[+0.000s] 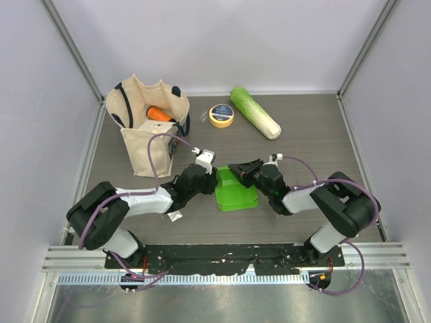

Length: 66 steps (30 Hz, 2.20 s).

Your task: Fold the paper box

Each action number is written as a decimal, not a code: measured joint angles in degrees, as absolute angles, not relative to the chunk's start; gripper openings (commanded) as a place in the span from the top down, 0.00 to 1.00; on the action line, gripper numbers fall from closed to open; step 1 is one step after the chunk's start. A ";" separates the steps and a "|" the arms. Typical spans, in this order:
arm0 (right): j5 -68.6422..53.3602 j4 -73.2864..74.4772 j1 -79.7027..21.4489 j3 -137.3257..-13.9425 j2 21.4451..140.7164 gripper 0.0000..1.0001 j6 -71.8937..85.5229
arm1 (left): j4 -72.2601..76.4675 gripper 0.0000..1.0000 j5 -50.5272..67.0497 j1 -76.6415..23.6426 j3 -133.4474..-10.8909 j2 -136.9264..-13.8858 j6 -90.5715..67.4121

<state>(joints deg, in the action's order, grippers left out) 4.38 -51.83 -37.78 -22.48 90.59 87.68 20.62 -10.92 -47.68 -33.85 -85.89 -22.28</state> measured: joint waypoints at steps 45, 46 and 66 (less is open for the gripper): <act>3.53 -80.29 -38.61 -12.99 107.31 0.96 84.12 | 26.50 0.55 -10.90 -50.87 -28.88 -83.81 -22.76; 3.46 -79.48 -38.65 -13.34 106.04 0.96 83.92 | 25.87 0.53 -11.46 -50.89 -28.88 -82.78 -23.14; -4.64 -71.20 -31.88 -28.75 106.69 0.99 76.93 | 17.04 0.60 -11.62 -33.65 -31.35 -72.16 -34.70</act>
